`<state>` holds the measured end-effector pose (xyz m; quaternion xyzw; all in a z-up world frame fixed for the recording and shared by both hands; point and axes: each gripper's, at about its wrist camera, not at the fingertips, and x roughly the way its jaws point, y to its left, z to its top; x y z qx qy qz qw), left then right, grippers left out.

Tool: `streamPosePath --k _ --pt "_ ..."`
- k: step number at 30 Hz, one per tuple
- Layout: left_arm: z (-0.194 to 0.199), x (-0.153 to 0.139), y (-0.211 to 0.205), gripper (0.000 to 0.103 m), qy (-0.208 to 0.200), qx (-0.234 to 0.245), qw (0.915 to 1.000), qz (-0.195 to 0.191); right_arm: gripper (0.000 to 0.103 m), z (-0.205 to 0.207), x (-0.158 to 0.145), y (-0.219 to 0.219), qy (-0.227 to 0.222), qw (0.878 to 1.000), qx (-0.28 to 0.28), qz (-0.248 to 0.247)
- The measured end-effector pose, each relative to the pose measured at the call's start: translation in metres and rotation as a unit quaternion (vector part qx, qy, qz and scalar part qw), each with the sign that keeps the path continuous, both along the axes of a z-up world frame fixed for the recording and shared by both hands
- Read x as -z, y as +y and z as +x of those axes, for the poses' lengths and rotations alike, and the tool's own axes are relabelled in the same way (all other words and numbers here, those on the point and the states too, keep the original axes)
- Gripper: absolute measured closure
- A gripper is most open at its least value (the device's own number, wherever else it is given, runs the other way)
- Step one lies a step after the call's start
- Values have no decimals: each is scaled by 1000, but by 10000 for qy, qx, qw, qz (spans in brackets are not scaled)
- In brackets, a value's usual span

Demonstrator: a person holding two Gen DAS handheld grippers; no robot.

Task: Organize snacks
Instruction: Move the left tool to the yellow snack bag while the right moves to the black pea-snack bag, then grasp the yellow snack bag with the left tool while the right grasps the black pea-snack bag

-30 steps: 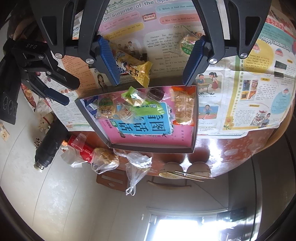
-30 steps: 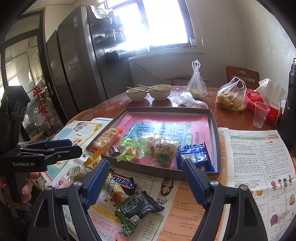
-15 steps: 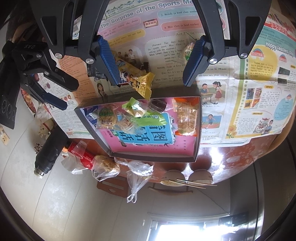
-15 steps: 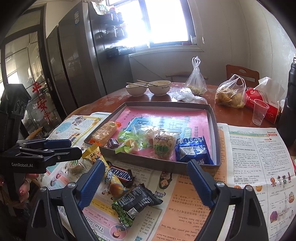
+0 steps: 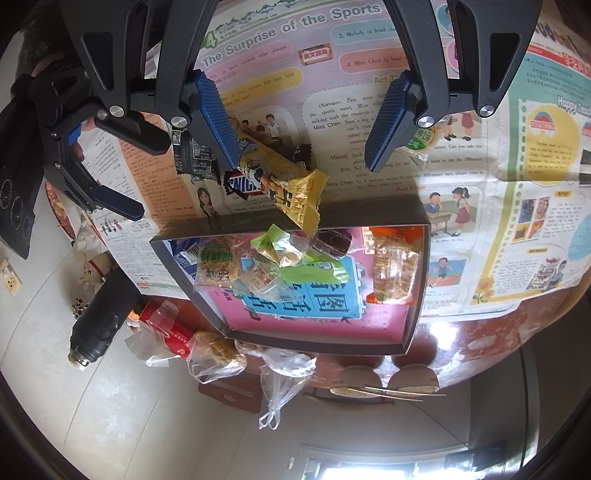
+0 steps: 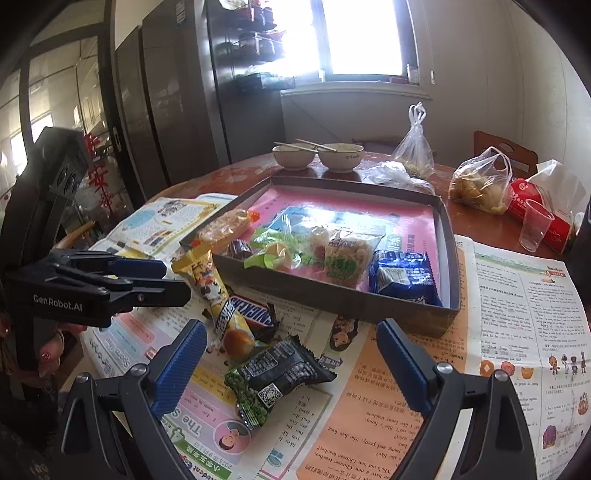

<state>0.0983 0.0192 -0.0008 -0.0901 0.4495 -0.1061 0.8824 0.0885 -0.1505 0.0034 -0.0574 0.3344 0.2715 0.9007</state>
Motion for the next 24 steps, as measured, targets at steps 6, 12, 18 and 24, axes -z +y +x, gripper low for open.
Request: streamPosePath --k 6,12,18,24 --pt "5 9 -3 31 123 40 9999 -61 9 3 15 4 50 9995 -21 -311" --pt "11 15 -2 31 216 5 9996 -203 9 5 32 8 201 9985 -191 -463" --pt "16 20 -4 31 275 25 9993 -243 9 6 47 16 299 9968 -339 -657" --pt "21 25 -6 31 330 1 9988 -350 9 7 55 21 407 9957 -417 -716"
